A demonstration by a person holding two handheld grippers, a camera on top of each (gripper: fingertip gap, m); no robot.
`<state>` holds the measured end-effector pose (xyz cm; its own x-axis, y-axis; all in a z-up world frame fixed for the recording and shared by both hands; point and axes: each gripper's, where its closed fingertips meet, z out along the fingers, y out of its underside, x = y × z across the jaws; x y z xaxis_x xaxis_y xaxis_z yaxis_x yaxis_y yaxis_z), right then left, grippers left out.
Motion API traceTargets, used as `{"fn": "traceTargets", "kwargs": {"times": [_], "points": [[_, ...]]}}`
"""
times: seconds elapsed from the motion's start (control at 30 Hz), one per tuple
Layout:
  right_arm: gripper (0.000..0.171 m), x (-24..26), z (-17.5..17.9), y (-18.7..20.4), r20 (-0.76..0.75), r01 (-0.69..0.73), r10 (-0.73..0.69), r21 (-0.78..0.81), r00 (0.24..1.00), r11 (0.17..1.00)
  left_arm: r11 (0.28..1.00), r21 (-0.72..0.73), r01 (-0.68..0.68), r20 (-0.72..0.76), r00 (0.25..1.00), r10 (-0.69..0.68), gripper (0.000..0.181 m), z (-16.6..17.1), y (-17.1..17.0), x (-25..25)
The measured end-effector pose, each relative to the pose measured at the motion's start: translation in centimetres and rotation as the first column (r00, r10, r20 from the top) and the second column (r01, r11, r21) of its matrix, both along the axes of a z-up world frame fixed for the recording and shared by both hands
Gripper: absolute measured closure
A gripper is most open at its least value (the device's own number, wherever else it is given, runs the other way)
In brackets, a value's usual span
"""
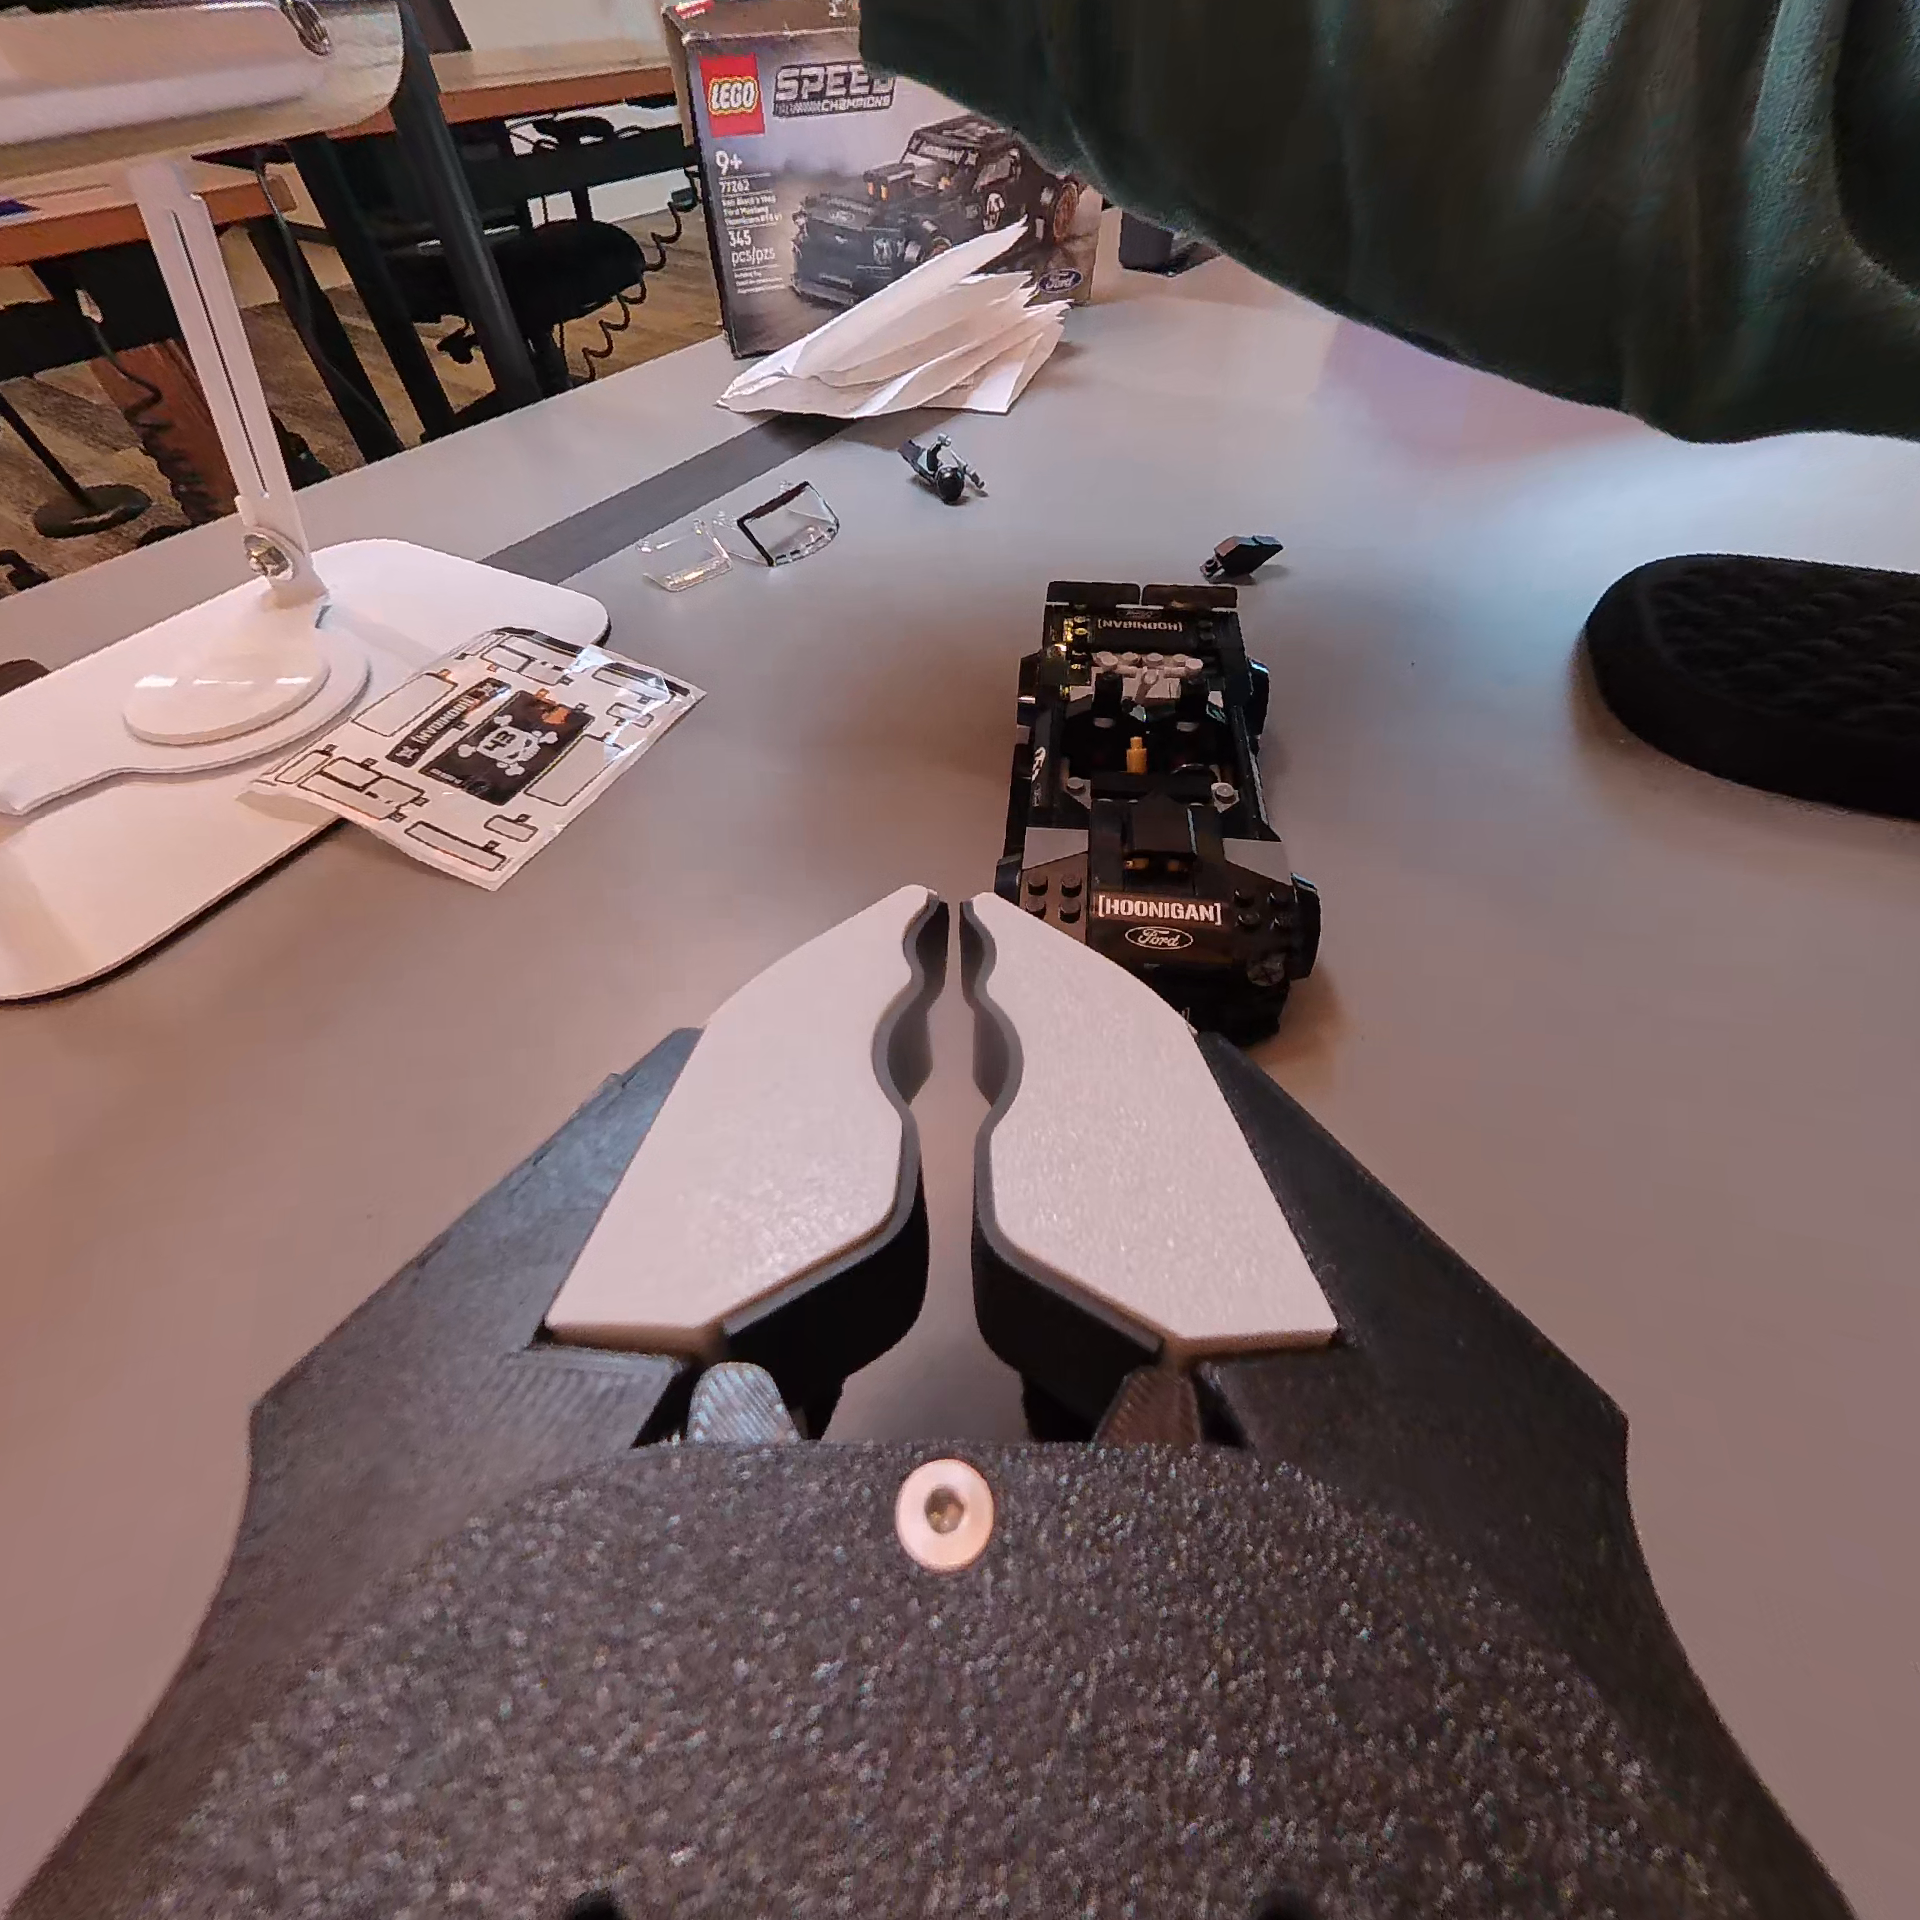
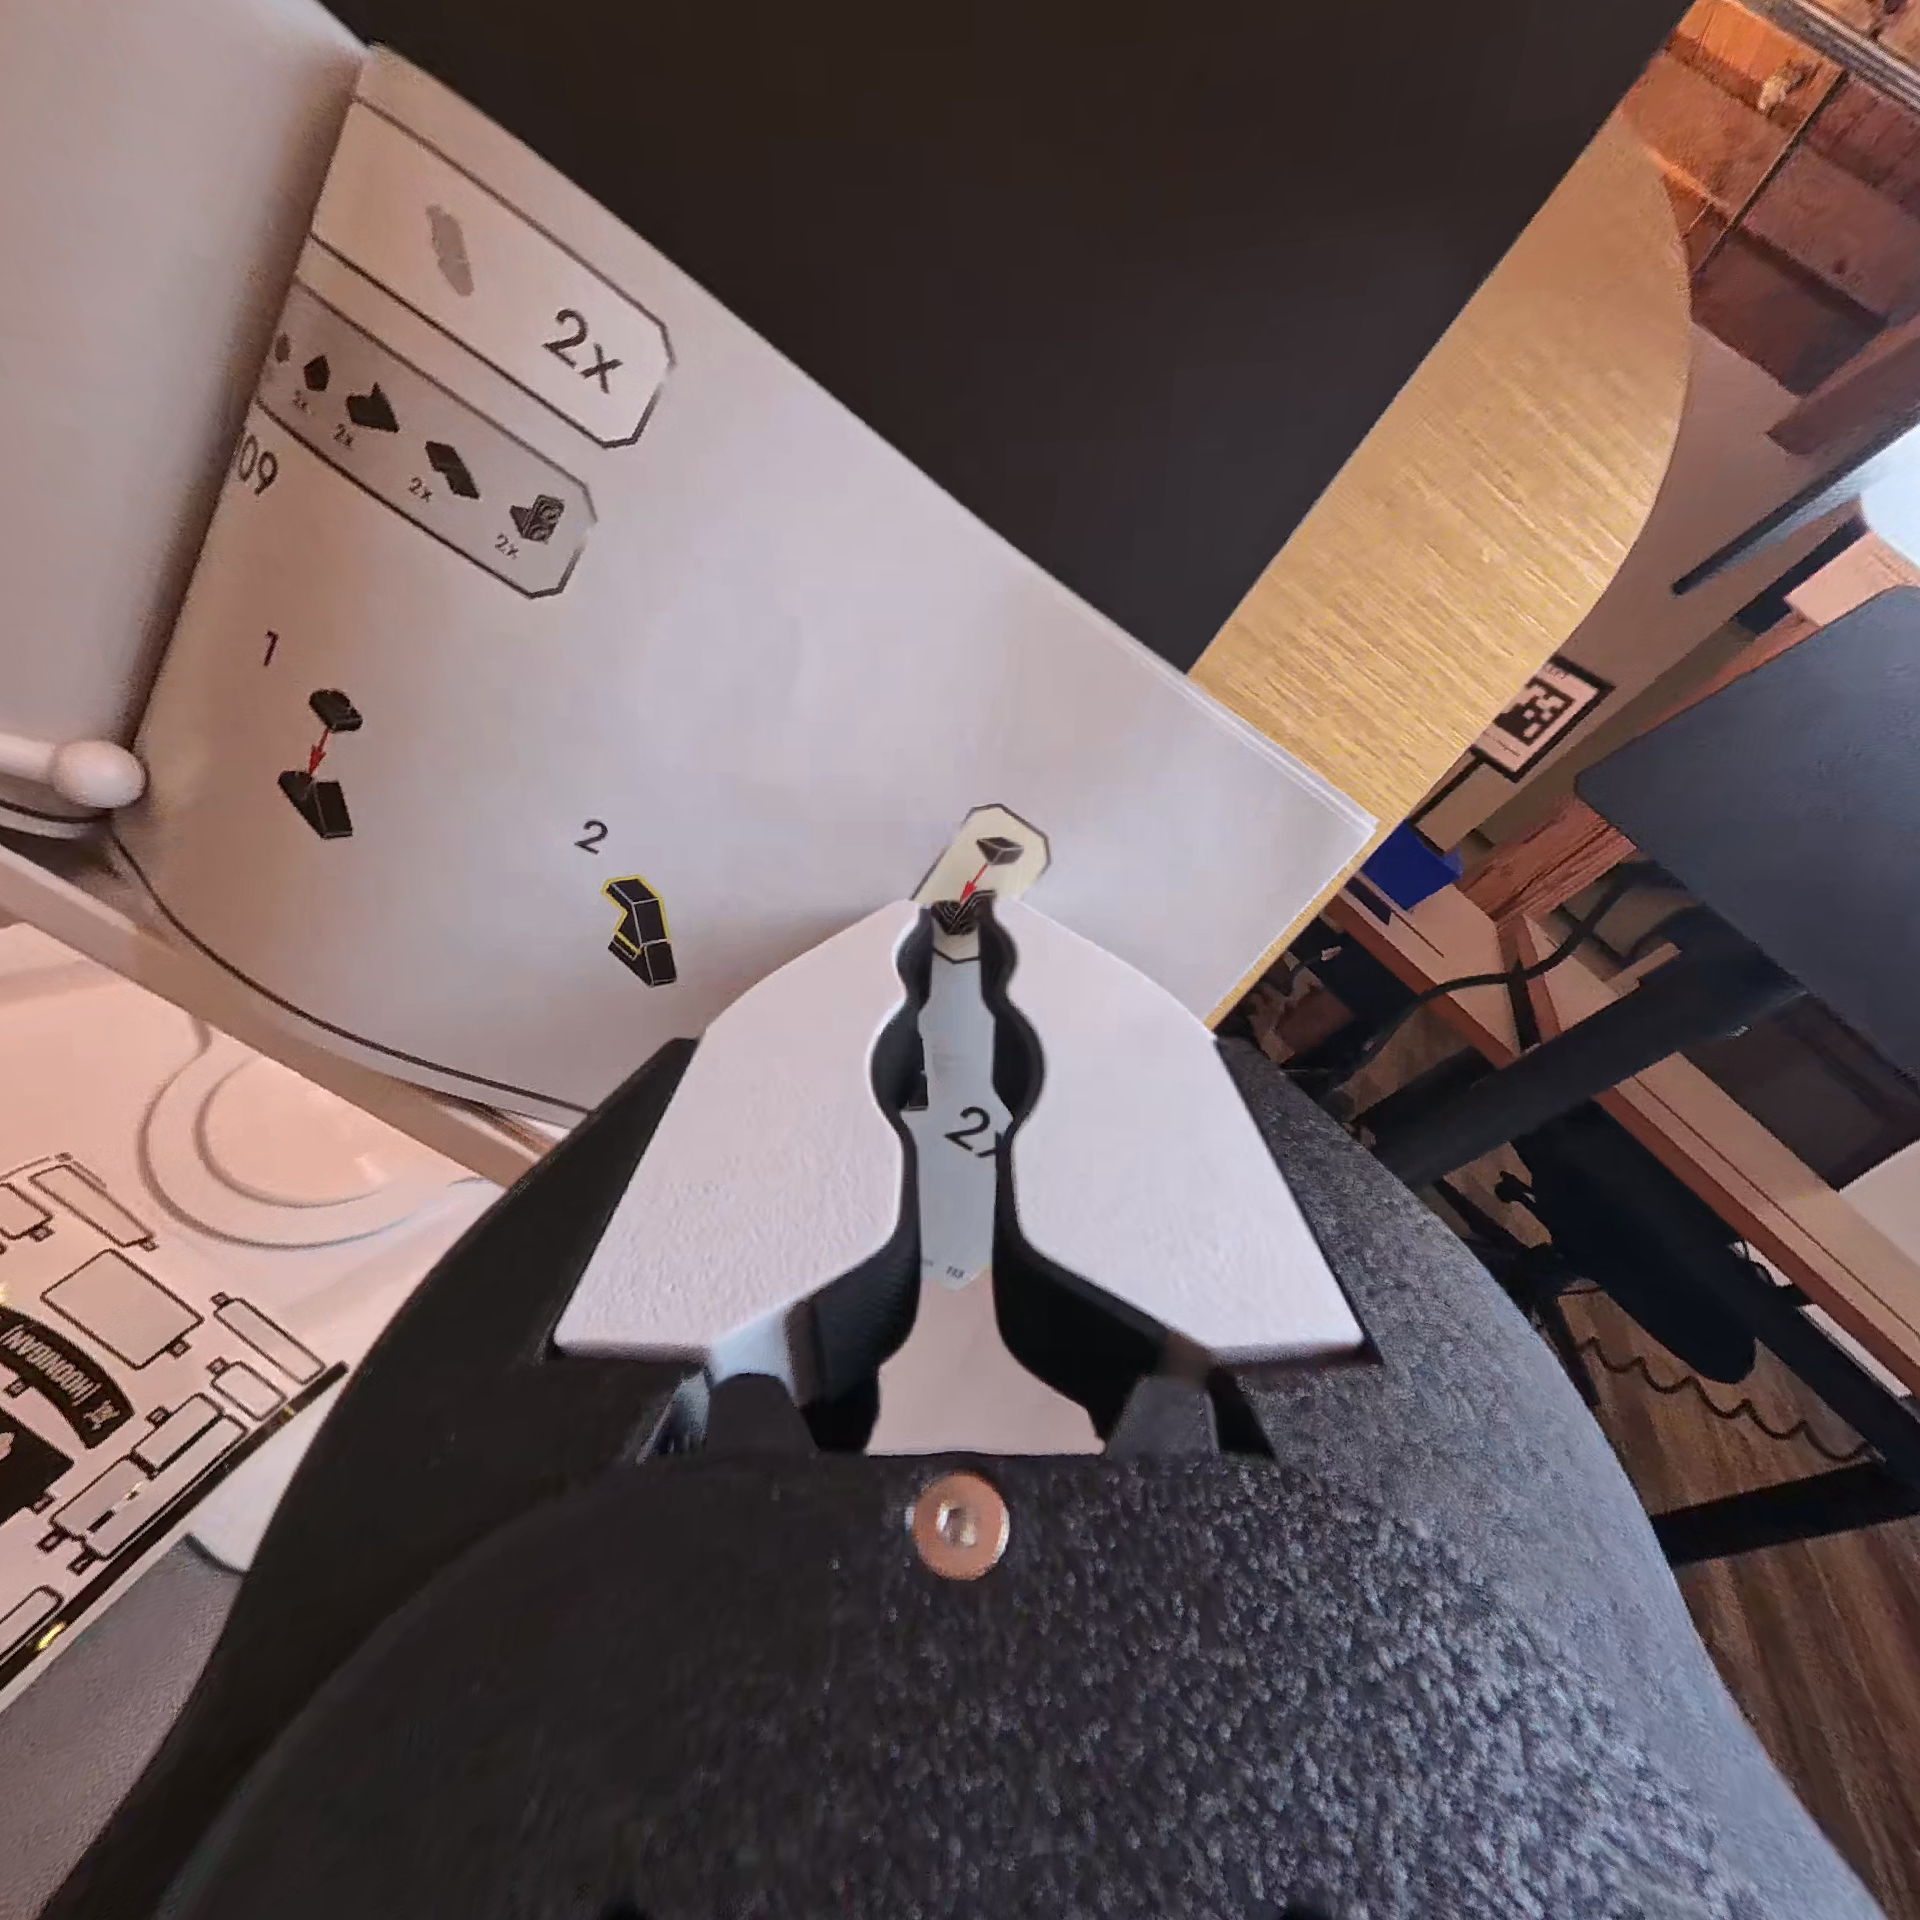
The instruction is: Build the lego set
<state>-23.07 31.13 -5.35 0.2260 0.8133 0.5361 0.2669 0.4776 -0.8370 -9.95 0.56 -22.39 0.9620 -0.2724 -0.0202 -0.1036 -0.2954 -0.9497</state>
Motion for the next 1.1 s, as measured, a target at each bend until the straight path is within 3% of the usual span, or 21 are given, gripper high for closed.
{"fn": "traceTargets", "kwargs": {"times": [0.07,0.2,0.27,0.37,0.67,0.7,0.8,0.83,1.1], "points": [[0.165,0.2,0.2,0.1,-0.018,0.008,-0.008,0.004,1.0,1.0,1.0,-0.003,0.0,0.001,1.0,0.0,0.179,0.0,0.0,0.0],[0.099,0.2,2.1,0.7,-0.089,-0.024,0.02,-0.05,0.996,0.998,1.0,-0.008,0.001,0.002,1.0,-0.001,0.179,-0.2,0.0,0.0],[0.083,-0.3,2.0,1.0,-0.052,-0.045,0.04,-0.105,0.998,0.993,1.0,-0.011,0.003,0.0,1.0,-0.003,0.179,-0.2,0.1,0.0],[0.087,-0.6,1.7,1.4,-0.013,-0.02,0.019,-0.066,1.0,0.998,1.0,-0.011,0.003,0.0,1.0,-0.003,0.179,-0.2,0.0,0.0],[0.146,-0.3,1.6,1.6,-0.032,-0.033,0.03,-0.106,0.999,0.994,1.0,-0.012,0.005,-0.002,1.0,-0.005,0.179,-0.2,0.0,0.1],[0.145,-0.2,1.8,1.7,-0.039,-0.027,0.023,-0.107,0.999,0.994,1.0,-0.011,0.004,-0.001,1.0,-0.004,0.179,-0.2,0.0,0.0],[0.1,-0.1,3.2,2.1,-0.092,-0.027,0.017,-0.105,0.996,0.994,1.0,-0.011,0.005,0.002,1.0,-0.005,0.179,-0.2,0.0,0.0],[0.094,-0.2,3.2,2.0,-0.082,-0.04,0.03,-0.121,0.996,0.992,1.0,-0.011,0.005,0.001,1.0,-0.005,0.179,-0.2,0.0,0.1],[0.114,-0.5,2.8,2.6,-0.069,0.016,-0.023,-0.099,0.997,0.995,1.0,-0.011,0.005,-0.008,1.0,-0.005,0.179,-0.2,0.0,0.0]]}}
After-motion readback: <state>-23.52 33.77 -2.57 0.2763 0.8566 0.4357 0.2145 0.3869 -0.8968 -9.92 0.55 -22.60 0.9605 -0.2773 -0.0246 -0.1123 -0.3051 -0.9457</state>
